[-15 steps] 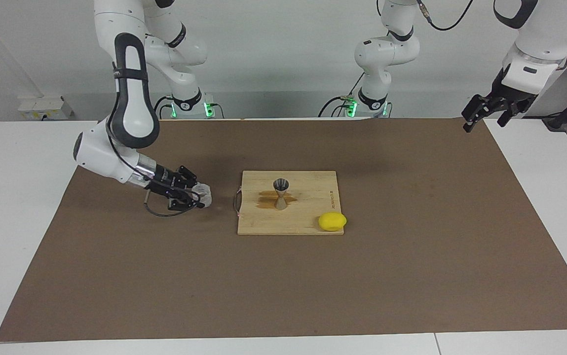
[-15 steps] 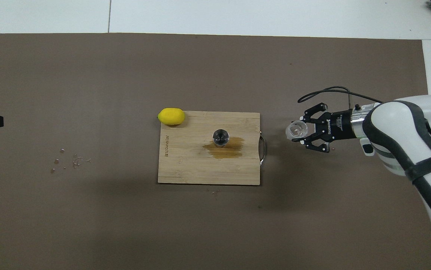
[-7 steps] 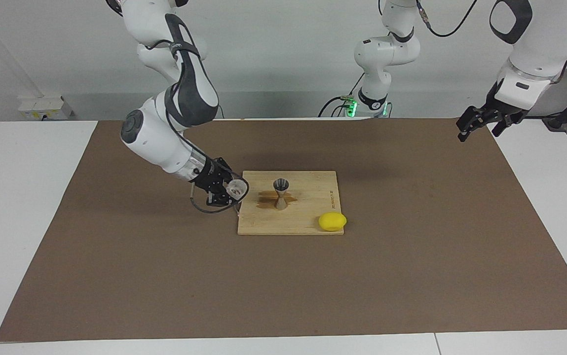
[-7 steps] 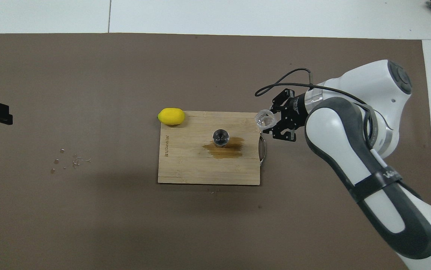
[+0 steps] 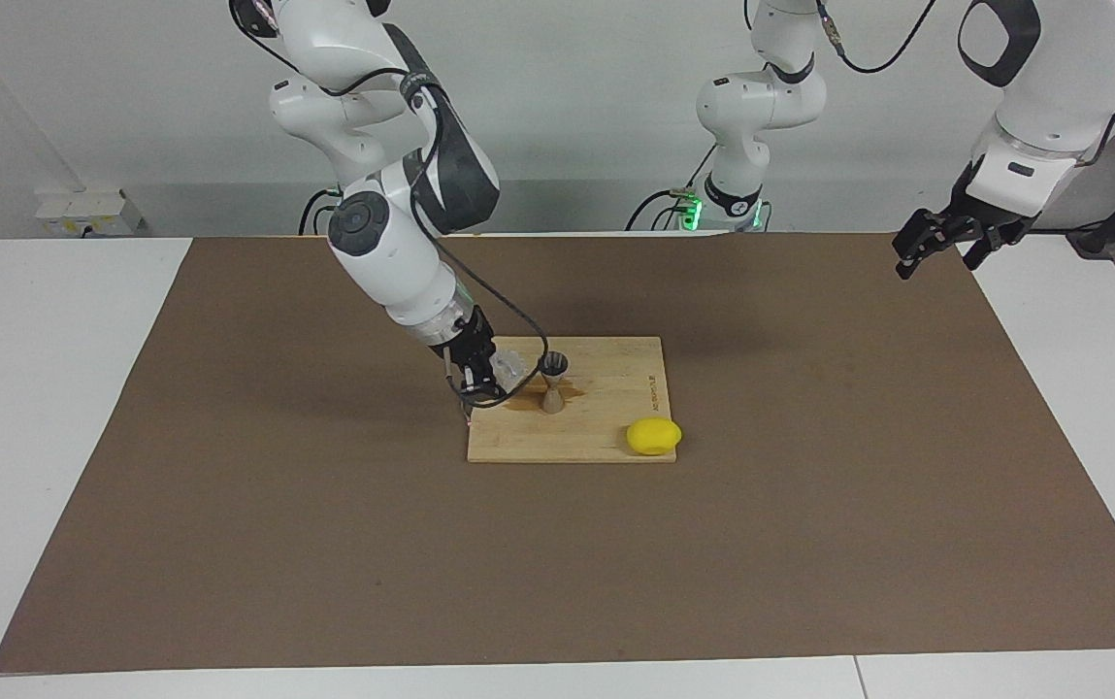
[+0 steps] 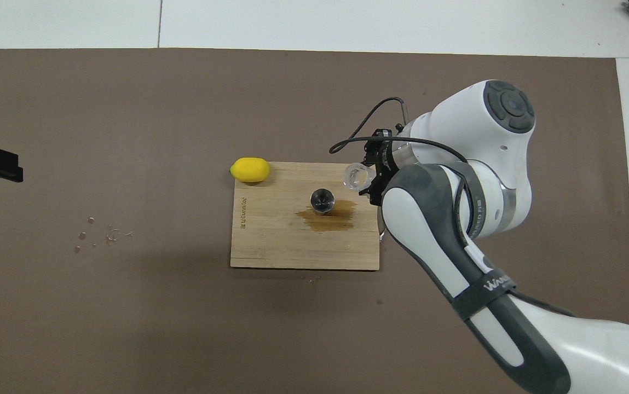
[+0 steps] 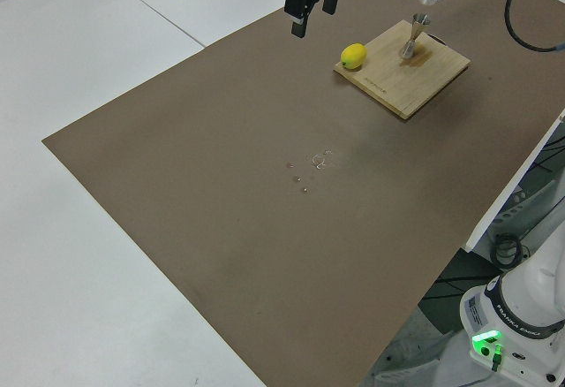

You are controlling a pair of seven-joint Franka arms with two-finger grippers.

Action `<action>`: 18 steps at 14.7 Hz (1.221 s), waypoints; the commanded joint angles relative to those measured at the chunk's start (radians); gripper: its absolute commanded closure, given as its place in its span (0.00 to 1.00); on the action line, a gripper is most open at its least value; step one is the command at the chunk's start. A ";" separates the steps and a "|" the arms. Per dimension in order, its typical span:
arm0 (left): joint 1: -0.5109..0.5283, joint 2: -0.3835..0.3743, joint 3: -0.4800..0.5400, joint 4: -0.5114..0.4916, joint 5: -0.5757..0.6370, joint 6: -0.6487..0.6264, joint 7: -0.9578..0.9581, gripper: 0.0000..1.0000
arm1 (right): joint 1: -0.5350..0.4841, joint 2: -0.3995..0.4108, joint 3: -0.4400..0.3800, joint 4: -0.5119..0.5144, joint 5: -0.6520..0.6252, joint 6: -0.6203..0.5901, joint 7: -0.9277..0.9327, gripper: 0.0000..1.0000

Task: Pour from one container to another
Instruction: 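Tilt the glass cup with the right gripper over the dark cup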

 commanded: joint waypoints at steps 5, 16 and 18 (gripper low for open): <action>-0.058 -0.029 0.011 -0.017 0.013 -0.038 -0.010 0.00 | 0.070 0.026 0.000 0.065 -0.162 -0.042 0.094 1.00; -0.074 -0.047 0.008 -0.026 -0.053 -0.055 0.000 0.00 | 0.156 0.023 0.006 0.063 -0.432 -0.082 0.094 1.00; -0.074 -0.047 0.007 -0.024 -0.053 -0.056 -0.001 0.00 | 0.161 0.020 0.006 0.063 -0.460 -0.082 0.094 1.00</action>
